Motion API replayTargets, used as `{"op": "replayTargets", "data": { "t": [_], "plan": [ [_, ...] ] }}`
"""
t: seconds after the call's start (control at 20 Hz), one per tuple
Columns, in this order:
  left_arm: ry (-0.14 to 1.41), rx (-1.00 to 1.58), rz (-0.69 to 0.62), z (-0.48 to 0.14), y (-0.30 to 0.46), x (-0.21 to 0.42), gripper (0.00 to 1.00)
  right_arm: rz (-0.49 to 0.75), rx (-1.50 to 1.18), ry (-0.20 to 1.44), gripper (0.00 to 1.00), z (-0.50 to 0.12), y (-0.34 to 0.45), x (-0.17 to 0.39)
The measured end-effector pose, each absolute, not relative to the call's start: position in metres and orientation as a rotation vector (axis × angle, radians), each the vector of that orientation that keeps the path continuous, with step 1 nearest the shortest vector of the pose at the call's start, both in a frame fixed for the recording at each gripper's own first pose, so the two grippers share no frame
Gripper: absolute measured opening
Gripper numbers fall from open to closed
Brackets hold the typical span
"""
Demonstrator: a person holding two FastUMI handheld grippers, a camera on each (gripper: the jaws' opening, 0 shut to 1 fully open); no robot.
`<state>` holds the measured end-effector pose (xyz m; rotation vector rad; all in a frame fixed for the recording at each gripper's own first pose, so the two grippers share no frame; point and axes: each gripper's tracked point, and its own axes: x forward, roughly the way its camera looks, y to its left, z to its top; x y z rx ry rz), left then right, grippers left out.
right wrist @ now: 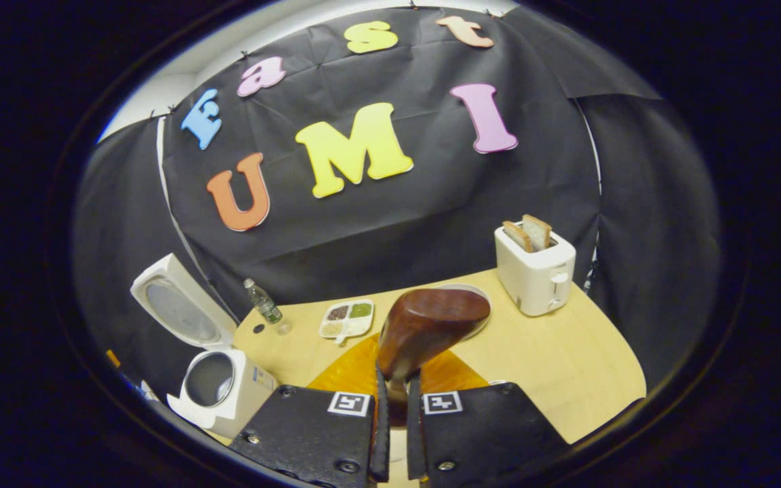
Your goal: Close the left gripper, press the button to open the rice cooker; take a wooden spoon from the chopstick holder with the right hand, scoop a spoonful of rice and pour it into the rice cooker, then put the wooden spoon back into the chopstick holder.
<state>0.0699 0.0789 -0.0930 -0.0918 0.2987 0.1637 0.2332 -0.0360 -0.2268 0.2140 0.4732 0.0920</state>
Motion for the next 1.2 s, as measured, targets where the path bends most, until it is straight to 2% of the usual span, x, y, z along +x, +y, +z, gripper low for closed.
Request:
{"op": "replayTargets", "data": {
  "t": [0.15,0.35,0.7,1.15,1.2],
  "plan": [
    [0.287,-0.094,0.16,-0.089,0.096,0.071,0.95,0.101,0.175,0.53,0.15,-0.271,-0.006,0.229],
    [0.298,-0.083,0.16,-0.093,0.113,0.068,0.95,0.047,0.005,0.562,0.15,-0.324,0.001,0.231],
    [0.35,-0.048,0.146,-0.106,0.13,0.06,0.95,0.077,-0.315,0.475,0.15,-0.356,0.039,0.232],
    [0.366,-0.039,0.152,-0.113,0.138,0.054,0.95,0.253,0.091,0.611,0.15,-0.375,0.111,0.214],
    [0.366,-0.039,0.151,-0.113,0.137,0.054,0.95,0.263,0.157,0.632,0.11,-0.376,0.114,0.213]
  ]
}}
